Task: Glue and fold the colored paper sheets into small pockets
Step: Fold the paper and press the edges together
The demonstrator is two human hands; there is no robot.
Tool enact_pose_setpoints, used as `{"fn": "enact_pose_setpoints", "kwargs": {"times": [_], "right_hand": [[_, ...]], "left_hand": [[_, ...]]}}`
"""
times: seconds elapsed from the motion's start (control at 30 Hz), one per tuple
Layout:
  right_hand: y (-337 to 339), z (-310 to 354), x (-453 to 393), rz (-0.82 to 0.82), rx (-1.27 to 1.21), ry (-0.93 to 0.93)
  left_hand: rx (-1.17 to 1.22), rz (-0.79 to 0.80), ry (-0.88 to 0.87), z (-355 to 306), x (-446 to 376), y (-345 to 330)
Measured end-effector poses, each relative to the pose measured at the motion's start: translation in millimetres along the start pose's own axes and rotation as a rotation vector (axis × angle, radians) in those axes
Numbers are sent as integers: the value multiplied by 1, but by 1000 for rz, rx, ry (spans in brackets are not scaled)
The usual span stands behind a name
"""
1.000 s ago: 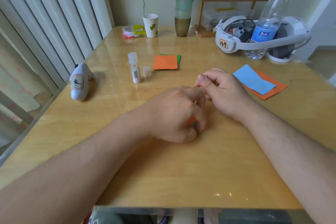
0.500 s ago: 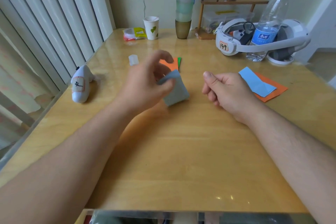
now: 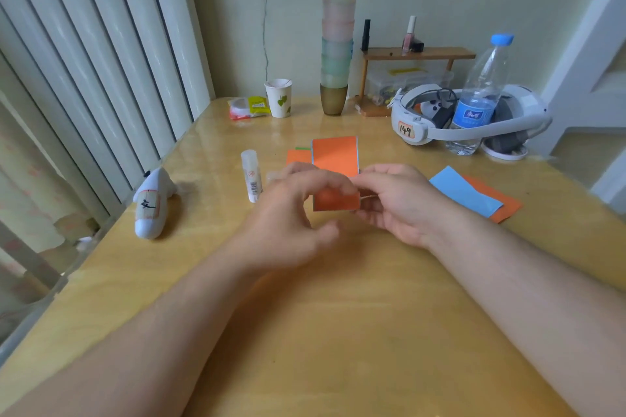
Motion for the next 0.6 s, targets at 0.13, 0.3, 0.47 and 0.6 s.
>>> {"fn": "enact_pose_setpoints", "kwargs": {"times": [0.13, 0.3, 0.47, 0.6], "right_hand": [[-3, -2, -10, -4, -122, 19], [-15, -10, -16, 32, 10, 36], [-24, -11, -13, 157, 304, 189], [-32, -5, -20, 130, 189, 258]], "left_hand": [[162, -240, 263, 12, -4, 4], [630, -352, 603, 28, -9, -1], [712, -406, 630, 30, -15, -3], [798, -417, 668, 27, -16, -3]]}}
Point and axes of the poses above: each hand's wrist, its own x-axis away from the middle knuckle, its own y-axis out of the back of the hand, z = x × y, the point moved 1 cm from there along -x, towards the middle knuckle, and after that the axes turned 8 degrees about x, right-handed, at the moved point
